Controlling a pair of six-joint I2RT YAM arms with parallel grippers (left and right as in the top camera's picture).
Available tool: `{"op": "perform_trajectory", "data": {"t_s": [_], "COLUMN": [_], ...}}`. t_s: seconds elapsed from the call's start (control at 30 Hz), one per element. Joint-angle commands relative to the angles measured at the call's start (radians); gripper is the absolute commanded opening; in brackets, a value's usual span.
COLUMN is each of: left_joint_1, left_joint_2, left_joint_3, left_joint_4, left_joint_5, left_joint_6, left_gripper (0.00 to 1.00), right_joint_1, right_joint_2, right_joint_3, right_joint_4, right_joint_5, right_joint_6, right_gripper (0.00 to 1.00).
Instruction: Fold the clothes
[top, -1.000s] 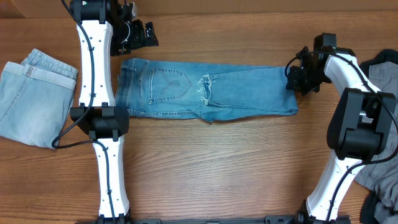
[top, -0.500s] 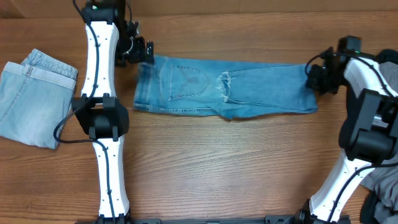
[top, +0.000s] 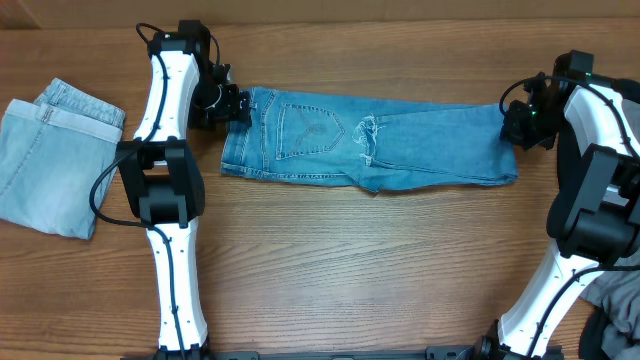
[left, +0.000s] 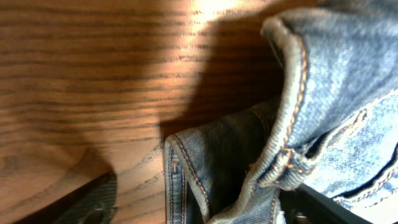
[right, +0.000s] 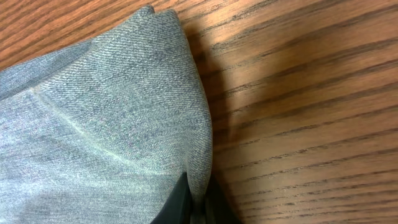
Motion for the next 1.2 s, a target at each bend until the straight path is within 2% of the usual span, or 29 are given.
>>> {"op": "perform_trajectory", "data": {"t_s": [0.0,0.07,0.13,0.17,0.3,0.37,0.43,0.5,0.63,0.7,0.73,0.87,1.0,1.17], "left_joint_1": [0.0,0.0,0.0,0.0,0.001,0.006,0.01,0.011,0.023,0.042,0.048,0.088,0.124,0.144], "left_joint_2": [0.016,0.016,0.016,0.016,0.016,0.016,0.016,0.016,0.016,0.015,0.015,0.002,-0.03,-0.041], "left_joint_3": [0.026,0.144,0.262,0.297,0.407,0.483,0.564,0.637,0.684,0.703,0.71,0.735,0.735,0.735], "left_joint_4": [-0.015,-0.061,-0.101,-0.108,-0.146,-0.172,-0.201,-0.235,-0.265,-0.267,-0.269,-0.299,-0.31,-0.319], "left_joint_5": [0.097,0.123,0.122,0.133,0.166,0.18,0.18,0.179,0.179,0.18,0.18,0.18,0.18,0.18], "left_joint_6": [0.014,0.014,0.015,0.022,0.029,0.074,0.074,0.074,0.074,0.074,0.068,0.066,0.067,0.066], "left_gripper": [0.82,0.84,0.92,1.0,0.97,0.97,0.9,0.79,0.7,0.39,0.32,0.29,0.17,0.17], "right_joint_1": [0.0,0.001,0.01,0.016,0.033,0.047,0.083,0.144,0.26,0.329,0.349,0.464,0.529,0.613], "right_joint_2": [-0.009,-0.034,-0.046,-0.047,-0.047,-0.047,-0.047,-0.047,-0.047,-0.047,-0.047,-0.047,-0.047,-0.047], "right_joint_3": [0.033,0.062,0.13,0.171,0.375,0.413,0.452,0.529,0.701,0.741,0.741,0.748,0.752,0.751], "right_joint_4": [0.003,-0.021,-0.095,-0.146,-0.306,-0.338,-0.364,-0.401,-0.467,-0.469,-0.465,-0.456,-0.401,-0.306], "right_joint_5": [-0.062,-0.092,-0.095,-0.095,-0.097,-0.106,-0.106,-0.106,-0.102,-0.103,-0.103,-0.103,-0.107,-0.188], "right_joint_6": [-0.034,-0.034,-0.074,-0.097,-0.12,-0.12,-0.119,-0.119,-0.117,-0.095,-0.078,-0.037,0.106,0.217], "right_gripper": [0.04,0.04,0.04,0.04,0.04,0.04,0.04,0.04,0.04,0.04,0.04,0.04,0.04,0.04]}}
